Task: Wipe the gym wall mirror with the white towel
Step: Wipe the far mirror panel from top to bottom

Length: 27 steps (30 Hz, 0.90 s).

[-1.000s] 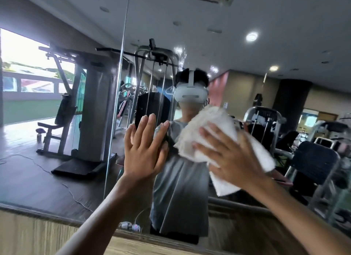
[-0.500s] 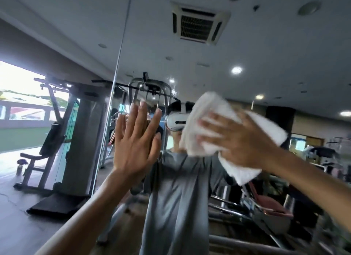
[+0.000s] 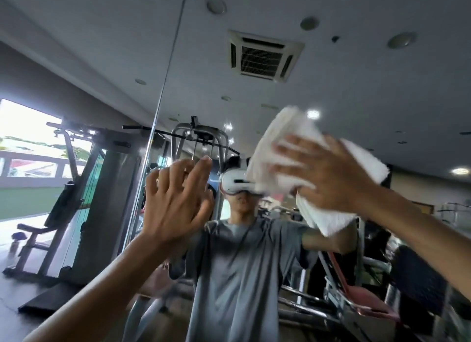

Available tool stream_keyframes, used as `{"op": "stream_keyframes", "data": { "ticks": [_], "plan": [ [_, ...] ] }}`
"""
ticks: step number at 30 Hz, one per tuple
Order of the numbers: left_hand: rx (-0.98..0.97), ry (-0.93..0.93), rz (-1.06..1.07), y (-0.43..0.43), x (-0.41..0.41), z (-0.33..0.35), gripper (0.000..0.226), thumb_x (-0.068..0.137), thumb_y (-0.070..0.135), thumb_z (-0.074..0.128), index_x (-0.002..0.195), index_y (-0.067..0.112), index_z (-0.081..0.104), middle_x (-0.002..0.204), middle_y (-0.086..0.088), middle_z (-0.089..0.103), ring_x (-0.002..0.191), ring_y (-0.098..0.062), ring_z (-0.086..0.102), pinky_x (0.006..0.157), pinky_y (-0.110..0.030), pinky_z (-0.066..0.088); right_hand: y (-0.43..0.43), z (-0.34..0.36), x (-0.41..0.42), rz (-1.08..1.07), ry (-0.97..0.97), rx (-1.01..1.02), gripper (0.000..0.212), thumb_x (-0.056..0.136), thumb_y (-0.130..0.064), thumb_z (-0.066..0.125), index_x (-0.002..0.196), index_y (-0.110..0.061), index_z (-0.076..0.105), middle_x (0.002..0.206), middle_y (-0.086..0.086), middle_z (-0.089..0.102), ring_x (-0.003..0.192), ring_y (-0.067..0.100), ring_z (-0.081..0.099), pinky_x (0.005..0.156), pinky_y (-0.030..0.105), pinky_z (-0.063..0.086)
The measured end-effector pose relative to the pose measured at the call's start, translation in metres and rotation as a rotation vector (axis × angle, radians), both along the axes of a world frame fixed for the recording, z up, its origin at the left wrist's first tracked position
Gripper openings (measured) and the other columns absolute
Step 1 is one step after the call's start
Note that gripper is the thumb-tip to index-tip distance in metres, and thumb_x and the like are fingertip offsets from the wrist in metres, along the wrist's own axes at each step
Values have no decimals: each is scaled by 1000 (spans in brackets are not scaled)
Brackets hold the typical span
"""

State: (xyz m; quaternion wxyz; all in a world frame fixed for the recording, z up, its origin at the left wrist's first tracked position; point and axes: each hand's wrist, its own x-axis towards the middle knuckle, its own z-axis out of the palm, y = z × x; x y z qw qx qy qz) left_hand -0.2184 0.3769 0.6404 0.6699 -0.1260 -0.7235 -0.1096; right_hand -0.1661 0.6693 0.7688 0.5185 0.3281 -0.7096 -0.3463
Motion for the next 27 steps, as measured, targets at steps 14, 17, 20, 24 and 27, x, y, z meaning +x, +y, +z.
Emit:
{"op": "stream_keyframes", "data": {
  "ticks": [14, 17, 20, 24, 27],
  "plan": [
    [-20, 19, 42, -1, -25, 92, 61, 100, 40, 20, 160, 33, 13, 169, -2, 5, 156, -20, -1, 123, -47, 1, -23, 71, -1, -8, -10, -78, 59, 86, -51, 35, 146, -51, 31, 163, -12, 22, 150, 18, 21, 113, 64, 16],
    [-18, 21, 40, -1, -25, 93, 59, 101, 40, 21, 160, 33, 14, 169, -2, 7, 156, -20, 1, 123, -49, 3, -54, 100, -5, 4, 93, -434, 65, 84, -51, 21, 148, -49, 32, 165, -12, 20, 152, 18, 16, 111, 58, 21],
    [-9, 45, 23, -1, -24, 92, 59, 101, 40, 23, 159, 33, 18, 168, -3, 13, 156, -22, 6, 123, -52, 6, -84, 75, -15, 26, 114, -474, 65, 88, -50, 20, 152, -44, 29, 166, -8, 17, 154, 19, 10, 113, 59, 12],
    [-16, 69, 37, -1, -16, 96, 60, 96, 39, 29, 155, 28, 35, 162, -10, 31, 151, -27, 26, 119, -54, 16, -55, 41, -13, 26, 3, -55, 60, 90, -45, 44, 149, -47, 33, 165, -10, 21, 153, 17, 14, 114, 59, 15],
    [-13, 98, 59, -5, -6, 113, 54, 91, 42, 33, 135, 19, 55, 137, -14, 53, 126, -31, 45, 108, -49, 24, -25, 68, -5, 15, -19, -109, 59, 86, -45, 37, 145, -50, 37, 163, -15, 22, 151, 10, 14, 116, 60, 11]
  ]
}}
